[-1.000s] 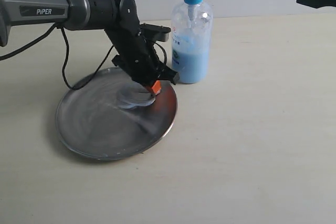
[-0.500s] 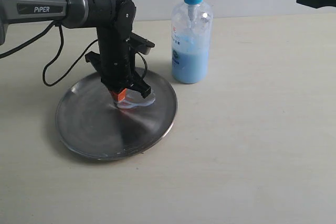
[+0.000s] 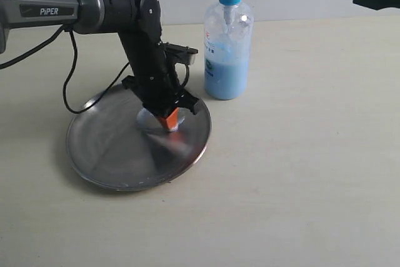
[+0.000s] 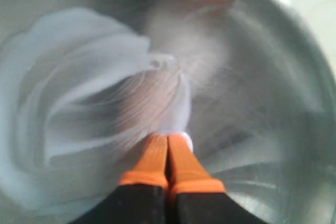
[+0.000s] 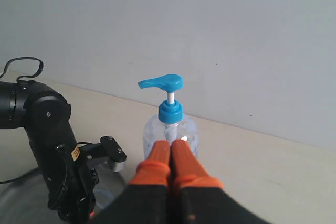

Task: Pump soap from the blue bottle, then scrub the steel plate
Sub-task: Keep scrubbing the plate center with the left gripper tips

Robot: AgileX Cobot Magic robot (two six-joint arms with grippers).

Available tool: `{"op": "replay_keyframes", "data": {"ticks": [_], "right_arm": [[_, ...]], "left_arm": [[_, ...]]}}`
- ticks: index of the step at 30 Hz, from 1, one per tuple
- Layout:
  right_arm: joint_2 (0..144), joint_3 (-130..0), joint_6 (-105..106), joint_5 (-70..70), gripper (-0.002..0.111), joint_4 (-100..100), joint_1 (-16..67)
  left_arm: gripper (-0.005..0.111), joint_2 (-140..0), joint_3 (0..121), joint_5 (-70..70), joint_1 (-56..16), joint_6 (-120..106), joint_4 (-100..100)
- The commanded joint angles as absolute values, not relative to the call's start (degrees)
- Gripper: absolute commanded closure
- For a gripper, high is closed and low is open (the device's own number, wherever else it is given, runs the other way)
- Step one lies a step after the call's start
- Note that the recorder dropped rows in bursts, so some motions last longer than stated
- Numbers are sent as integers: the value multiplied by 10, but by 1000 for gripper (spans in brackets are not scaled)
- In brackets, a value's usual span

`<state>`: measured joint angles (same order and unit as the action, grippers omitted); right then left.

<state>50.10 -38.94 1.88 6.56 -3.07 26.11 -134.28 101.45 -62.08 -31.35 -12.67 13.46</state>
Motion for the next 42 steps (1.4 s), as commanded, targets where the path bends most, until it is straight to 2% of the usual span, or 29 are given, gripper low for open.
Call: {"op": "replay_keyframes", "data": {"ticks": [1, 10, 19, 25, 33, 38, 42], "right_arm": [[500, -387, 19, 62, 108, -31, 260], [500, -387, 19, 62, 108, -31, 260], [500, -387, 19, 63, 108, -31, 260], [500, -387, 19, 63, 108, -31, 260], [500, -387, 19, 63, 108, -31, 260], [500, -387, 19, 63, 108, -31, 260], [500, -387, 19, 63, 108, -31, 260]], "left_arm": [[107, -1347, 1011, -555, -314, -132, 169], [107, -1351, 1007, -497, -314, -82, 86], [107, -1365, 1007, -559, -313, 23, -100], [107, -1366, 1007, -600, -316, -9, -72], [107, -1366, 1007, -618, -316, -110, 93], [107, -1366, 1007, -594, -316, -148, 178], [107, -1366, 1007, -552, -316, -146, 167]]}}
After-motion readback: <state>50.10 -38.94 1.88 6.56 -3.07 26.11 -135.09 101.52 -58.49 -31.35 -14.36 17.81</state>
